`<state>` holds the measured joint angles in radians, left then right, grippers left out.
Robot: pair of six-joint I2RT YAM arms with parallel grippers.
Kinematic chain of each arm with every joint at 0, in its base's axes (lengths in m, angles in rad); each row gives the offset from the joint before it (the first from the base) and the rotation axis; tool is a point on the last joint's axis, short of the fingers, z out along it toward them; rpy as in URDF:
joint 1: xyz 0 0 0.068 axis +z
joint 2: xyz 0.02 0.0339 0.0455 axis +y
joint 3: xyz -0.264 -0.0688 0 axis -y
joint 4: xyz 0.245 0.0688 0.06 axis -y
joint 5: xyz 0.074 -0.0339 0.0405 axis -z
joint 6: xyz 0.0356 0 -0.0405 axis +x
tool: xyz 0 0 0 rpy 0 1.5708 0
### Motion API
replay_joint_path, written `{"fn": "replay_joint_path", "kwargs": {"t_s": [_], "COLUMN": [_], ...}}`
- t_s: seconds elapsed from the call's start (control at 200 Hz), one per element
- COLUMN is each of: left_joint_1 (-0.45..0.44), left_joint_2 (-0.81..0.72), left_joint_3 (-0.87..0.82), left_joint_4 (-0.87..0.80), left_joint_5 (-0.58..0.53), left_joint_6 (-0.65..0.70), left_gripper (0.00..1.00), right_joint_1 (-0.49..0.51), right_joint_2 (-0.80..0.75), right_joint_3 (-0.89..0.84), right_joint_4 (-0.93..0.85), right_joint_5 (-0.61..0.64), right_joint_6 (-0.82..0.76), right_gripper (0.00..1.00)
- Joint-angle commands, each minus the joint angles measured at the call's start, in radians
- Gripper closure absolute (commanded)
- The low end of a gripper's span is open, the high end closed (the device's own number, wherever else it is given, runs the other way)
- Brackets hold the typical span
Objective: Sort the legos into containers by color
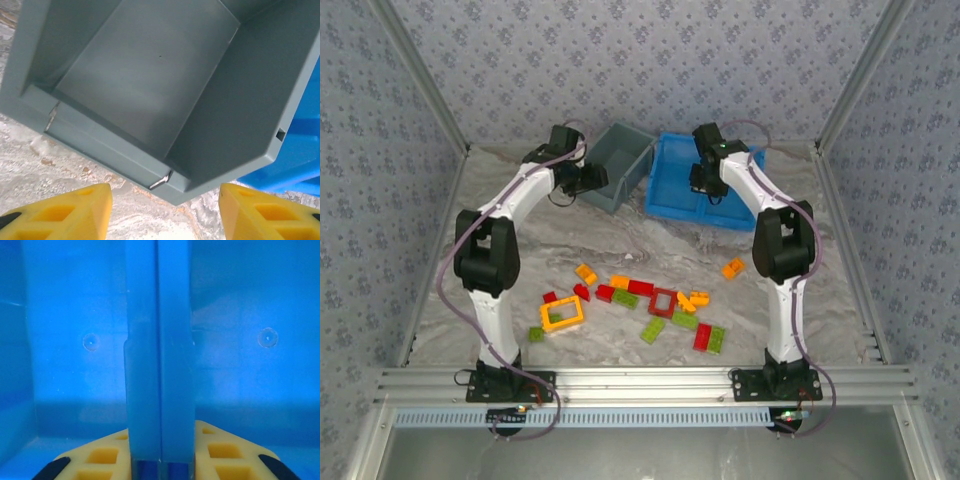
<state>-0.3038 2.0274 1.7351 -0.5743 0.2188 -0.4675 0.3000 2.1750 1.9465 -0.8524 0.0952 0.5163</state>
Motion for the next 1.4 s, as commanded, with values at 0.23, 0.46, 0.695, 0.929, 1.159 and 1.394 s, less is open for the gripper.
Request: {"fn": "replay_joint_path", "kwargs": {"t_s": [0.23, 0.46, 0.695, 0.929, 1.159, 1.394], "left_joint_1": [-0.027, -0.048, -0.084, -0.102, -0.116, -0.124], "left_joint_2": [0.171, 0.275, 0.231, 0.116, 0.015, -0.109], "left_joint_3": [0.225, 0.36, 0.28, 0.086, -0.06, -0.23], "left_joint_4": [-0.051, -0.126, -0.085, 0.018, 0.058, 0.101], "left_joint_5": [0.022, 0.044, 0.054, 0.054, 0.045, 0.025], "left_joint_6": [-0.01, 0.001, -0.002, -0.043, -0.054, -0.075], "left_gripper": [0.53, 0.6, 0.63, 0.64, 0.65, 0.65], "right_joint_1": [0.015, 0.036, 0.062, 0.085, 0.117, 0.162], "right_joint_2": [-0.059, -0.036, -0.011, 0.009, 0.014, -0.025], "right_joint_3": [-0.093, -0.071, -0.032, -0.002, 0.006, -0.06], "right_joint_4": [-0.009, 0.006, 0.01, 0.011, 0.001, 0.01], "right_joint_5": [0.021, -0.012, -0.039, -0.08, -0.104, -0.103], "right_joint_6": [0.04, 0.048, 0.036, -0.003, -0.036, -0.037], "right_gripper": [0.81, 0.82, 0.83, 0.83, 0.83, 0.83]}}
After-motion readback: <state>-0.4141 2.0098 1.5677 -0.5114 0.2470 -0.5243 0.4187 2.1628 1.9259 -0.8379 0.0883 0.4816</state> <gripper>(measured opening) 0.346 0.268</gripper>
